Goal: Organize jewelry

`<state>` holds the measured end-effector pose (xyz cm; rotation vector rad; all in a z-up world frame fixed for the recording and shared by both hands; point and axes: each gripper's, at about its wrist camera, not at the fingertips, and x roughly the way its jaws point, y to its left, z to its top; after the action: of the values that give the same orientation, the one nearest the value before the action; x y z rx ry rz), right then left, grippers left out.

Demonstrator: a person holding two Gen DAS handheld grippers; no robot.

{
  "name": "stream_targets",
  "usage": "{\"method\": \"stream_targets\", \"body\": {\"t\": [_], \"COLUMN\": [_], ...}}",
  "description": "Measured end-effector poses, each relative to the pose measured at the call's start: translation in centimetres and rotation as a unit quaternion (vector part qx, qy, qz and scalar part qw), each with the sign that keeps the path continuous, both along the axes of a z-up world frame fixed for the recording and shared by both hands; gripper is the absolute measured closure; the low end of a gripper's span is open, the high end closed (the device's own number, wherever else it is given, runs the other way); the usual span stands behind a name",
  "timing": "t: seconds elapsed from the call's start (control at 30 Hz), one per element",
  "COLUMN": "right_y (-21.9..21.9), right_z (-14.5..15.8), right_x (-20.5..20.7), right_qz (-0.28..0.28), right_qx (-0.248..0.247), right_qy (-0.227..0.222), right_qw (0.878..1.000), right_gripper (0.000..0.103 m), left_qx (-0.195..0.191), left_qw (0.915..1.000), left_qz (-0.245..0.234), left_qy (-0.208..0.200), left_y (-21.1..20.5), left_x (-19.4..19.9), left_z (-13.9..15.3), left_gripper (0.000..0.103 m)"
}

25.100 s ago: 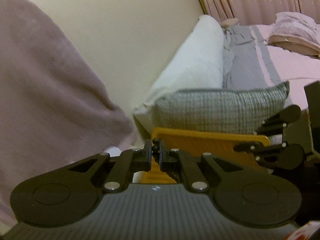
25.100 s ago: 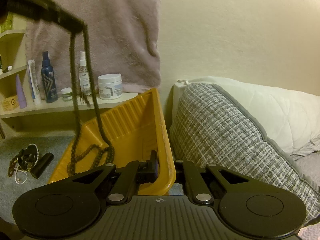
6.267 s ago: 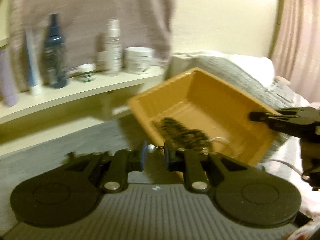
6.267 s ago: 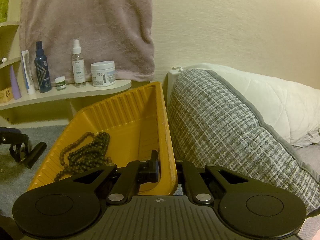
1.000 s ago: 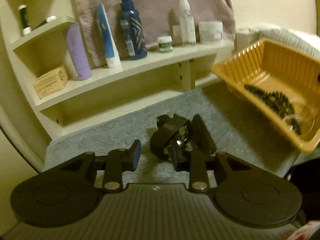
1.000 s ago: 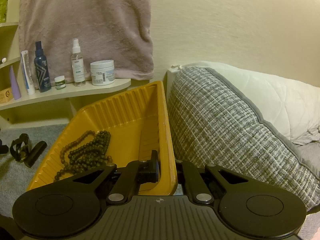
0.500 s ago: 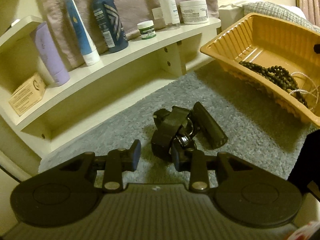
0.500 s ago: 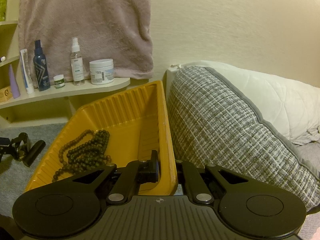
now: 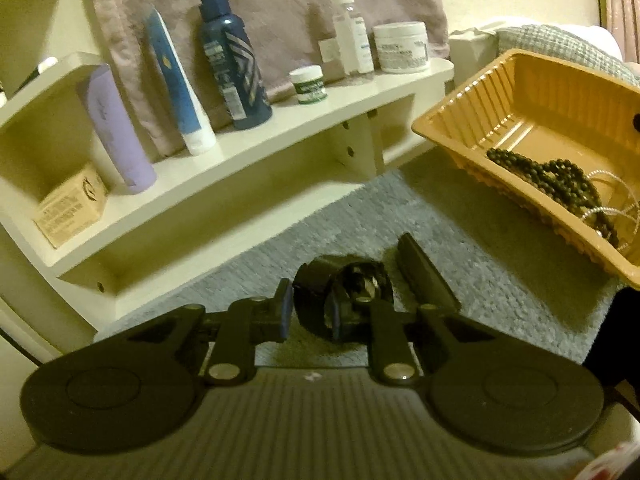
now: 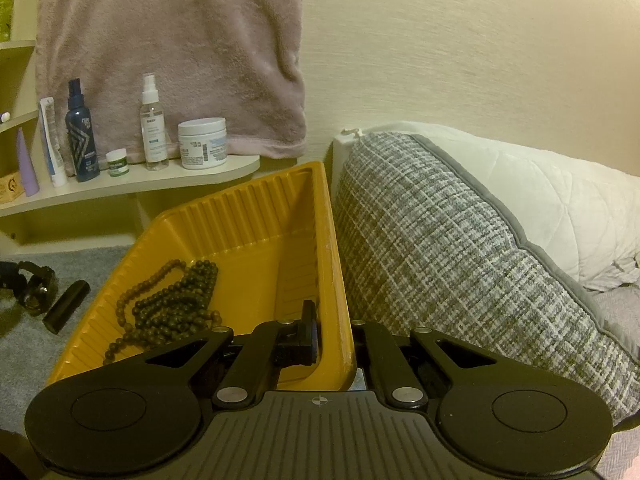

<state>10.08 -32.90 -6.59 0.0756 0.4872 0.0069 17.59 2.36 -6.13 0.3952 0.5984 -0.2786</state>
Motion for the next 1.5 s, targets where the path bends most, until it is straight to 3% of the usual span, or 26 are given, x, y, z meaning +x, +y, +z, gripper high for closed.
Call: {"method": "stream_targets", "body": {"t": [0.2,0.33,0.67,0.93,1.13,1.27,1.5], "right_y": [0.0,-0.1,0.2,0.2,0.1,0.1,0.1], "right_z": [0.0,0.0,0.1,0.1,0.0,0.0,0.0], "right_x": [0.0,0.0,0.0,0.1,0.1,0.1,0.1], "right_qz": [0.0,0.0,-0.001,-0.001,0.0,-0.001,-0.001], "right_qx": [0.0,0.0,-0.001,-0.001,-0.002,-0.002,-0.002], "right_qy": [0.0,0.0,0.0,0.0,0.001,0.001,0.002], "right_qw": [1.0,1.0,1.0,1.0,1.0,1.0,1.0], "right_gripper": [0.099,0.099,0.099,0.099,0.099,0.099,0.099], "left_qx": [0.016,0.025,-0.026,-0.018,-0.018,0.006,0.011], "left_qw": [0.9999,0.9994,0.9995,0.9998,0.9992,0.9992,0.999], "left_qz": [-0.005,0.022,0.016,0.003,0.034,0.04,0.041], "left_qy": [-0.001,0.001,0.004,0.009,0.011,0.002,0.012], "left_y": [0.0,0.7,2.5,1.0,0.8,0.3,0.6], "left_x": [-0.3,0.0,-2.7,-4.7,-3.3,-2.3,-1.9], "left_z": [0.3,-0.2,0.6,-0.4,-1.7,-2.4,-2.8], "left_gripper": [0.086,0.085,0.074,0.074,0.074,0.074,0.084]}}
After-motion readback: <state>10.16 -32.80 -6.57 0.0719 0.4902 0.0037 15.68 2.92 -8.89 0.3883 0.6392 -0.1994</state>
